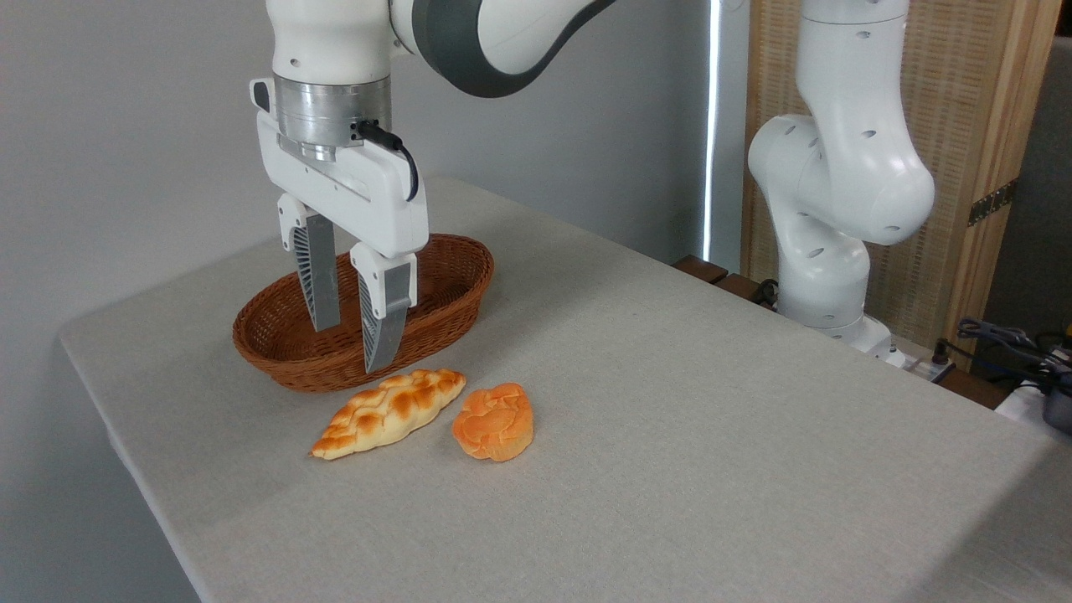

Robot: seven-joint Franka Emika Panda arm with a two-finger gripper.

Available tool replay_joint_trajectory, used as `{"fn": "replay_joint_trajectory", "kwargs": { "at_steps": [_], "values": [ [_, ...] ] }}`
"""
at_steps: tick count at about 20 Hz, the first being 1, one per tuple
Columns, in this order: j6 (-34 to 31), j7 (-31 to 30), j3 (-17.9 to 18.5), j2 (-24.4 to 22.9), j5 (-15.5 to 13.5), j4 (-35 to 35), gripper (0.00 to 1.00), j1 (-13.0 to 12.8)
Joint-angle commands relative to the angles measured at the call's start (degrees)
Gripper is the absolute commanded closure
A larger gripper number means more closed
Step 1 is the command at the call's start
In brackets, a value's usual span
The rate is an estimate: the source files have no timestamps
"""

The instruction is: Put bread into the basket

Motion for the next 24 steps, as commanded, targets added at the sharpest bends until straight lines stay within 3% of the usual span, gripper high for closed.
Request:
{"fn": "replay_joint_trajectory", "kwargs": {
  "at_steps": [1,24],
  "values": [
    [-0.42,0.19,-0.46,0.11,0.43,0.38,0.00,0.06],
    [-1.12,0.10,-0.99,0.29,0.43,0.38,0.00,0.06]
  ]
}}
